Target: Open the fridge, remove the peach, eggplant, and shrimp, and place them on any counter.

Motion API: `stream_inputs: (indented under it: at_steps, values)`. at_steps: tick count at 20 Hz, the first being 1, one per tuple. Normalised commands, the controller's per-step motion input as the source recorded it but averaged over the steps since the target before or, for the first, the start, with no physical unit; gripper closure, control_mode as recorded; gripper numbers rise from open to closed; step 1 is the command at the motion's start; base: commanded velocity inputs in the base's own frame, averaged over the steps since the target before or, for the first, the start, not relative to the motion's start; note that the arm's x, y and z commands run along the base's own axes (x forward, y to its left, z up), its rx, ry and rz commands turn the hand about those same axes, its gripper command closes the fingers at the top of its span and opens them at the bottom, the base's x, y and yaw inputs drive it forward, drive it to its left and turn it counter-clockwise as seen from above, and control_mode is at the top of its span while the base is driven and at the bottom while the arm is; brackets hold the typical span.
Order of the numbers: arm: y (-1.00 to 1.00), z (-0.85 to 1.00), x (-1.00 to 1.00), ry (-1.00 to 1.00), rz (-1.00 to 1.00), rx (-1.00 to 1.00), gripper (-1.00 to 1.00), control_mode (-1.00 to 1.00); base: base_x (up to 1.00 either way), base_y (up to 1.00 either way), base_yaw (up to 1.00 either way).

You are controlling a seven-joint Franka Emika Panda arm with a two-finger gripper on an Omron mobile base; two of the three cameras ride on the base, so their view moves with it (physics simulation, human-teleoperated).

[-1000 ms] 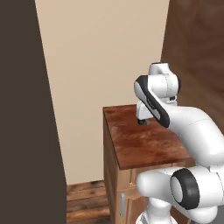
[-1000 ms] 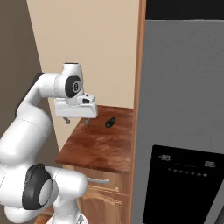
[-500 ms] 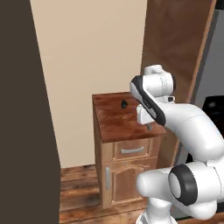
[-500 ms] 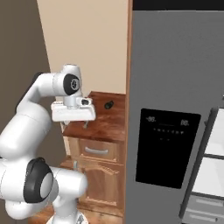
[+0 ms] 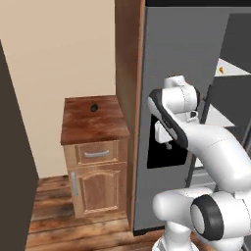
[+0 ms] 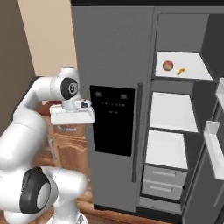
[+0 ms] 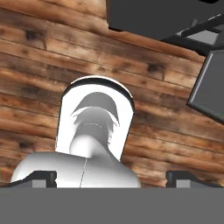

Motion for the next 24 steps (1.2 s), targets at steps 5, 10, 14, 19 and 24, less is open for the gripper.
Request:
stream_inputs:
  at_steps: [5,10,14,19,24]
  values:
    - [0.0,0.0,0.0,0.0,0.0,0.0,-1.0,1.0,0.27,-0.98,0.0]
    - [0.0,0.0,0.0,0.0,0.0,0.0,-1.0,1.0,0.54,-0.65,-0.01]
    - [0.0,0.0,0.0,0.0,0.0,0.0,-1.0,1.0,0.61,-0.2,-0.12]
    - [0.0,0.0,0.0,0.0,0.0,0.0,-1.0,1.0,0.62,-0.41,-0.12]
    - [0.0,0.0,0.0,0.0,0.0,0.0,-1.0,1.0,0.07,-0.86,-0.02]
